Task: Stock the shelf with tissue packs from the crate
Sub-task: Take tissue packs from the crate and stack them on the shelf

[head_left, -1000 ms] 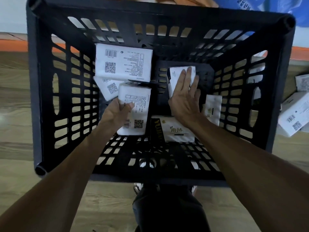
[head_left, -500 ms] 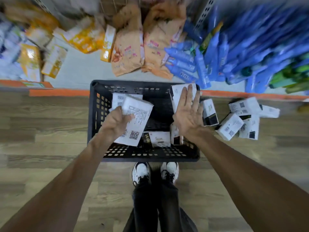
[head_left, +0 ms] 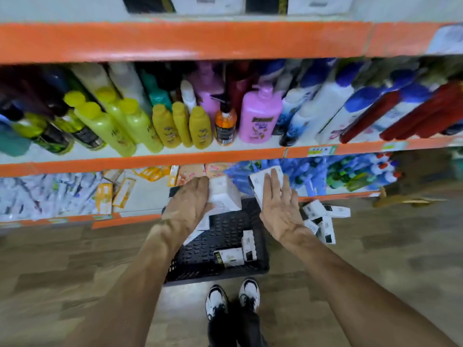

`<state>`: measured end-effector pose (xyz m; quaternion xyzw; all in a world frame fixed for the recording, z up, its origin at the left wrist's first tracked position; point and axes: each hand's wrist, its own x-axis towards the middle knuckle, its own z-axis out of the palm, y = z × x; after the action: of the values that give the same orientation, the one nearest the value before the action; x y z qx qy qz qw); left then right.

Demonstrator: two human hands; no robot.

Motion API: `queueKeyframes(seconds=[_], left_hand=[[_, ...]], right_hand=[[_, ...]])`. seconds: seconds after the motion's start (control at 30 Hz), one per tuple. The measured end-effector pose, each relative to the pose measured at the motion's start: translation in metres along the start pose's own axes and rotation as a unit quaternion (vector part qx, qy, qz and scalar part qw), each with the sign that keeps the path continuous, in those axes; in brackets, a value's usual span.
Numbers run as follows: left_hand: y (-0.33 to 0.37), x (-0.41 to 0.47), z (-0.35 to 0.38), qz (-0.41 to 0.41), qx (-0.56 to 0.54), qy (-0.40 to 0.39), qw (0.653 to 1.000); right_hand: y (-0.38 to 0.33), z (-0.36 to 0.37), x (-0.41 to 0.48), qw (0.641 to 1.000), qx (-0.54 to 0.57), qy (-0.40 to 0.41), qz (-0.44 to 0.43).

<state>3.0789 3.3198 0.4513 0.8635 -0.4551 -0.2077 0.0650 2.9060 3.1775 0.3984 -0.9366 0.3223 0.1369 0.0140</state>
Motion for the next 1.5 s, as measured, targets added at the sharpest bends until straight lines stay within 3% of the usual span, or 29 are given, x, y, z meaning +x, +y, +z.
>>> queueKeyframes(seconds=[0.2, 0.7, 1.0, 1.23, 1.5], left_hand=[[0.057, -0.031, -0.095, 0.100, 0.156, 0.095, 0.978], [0.181, -0.045, -0.260, 0.208, 0.176, 0.271, 0.923], [0.272, -0.014, -0.300, 0.249, 0.197, 0.311, 0.896], [0.365, 0.047, -0.295, 0.254, 0.212, 0.346, 0.878], [0.453, 0.116, -0.278, 0.202, 0.193, 0.336, 0.900]], right_hand=[[0.025, -0.116, -0.048, 0.997, -0.014, 0.075, 0.005], [0.118, -0.327, -0.094, 0.981, -0.089, 0.166, 0.052], [0.201, -0.376, -0.100, 0.974, -0.105, 0.188, 0.068], [0.304, -0.387, -0.079, 0.973, -0.115, 0.182, 0.079], [0.436, -0.394, -0.027, 0.978, -0.091, 0.175, 0.065]])
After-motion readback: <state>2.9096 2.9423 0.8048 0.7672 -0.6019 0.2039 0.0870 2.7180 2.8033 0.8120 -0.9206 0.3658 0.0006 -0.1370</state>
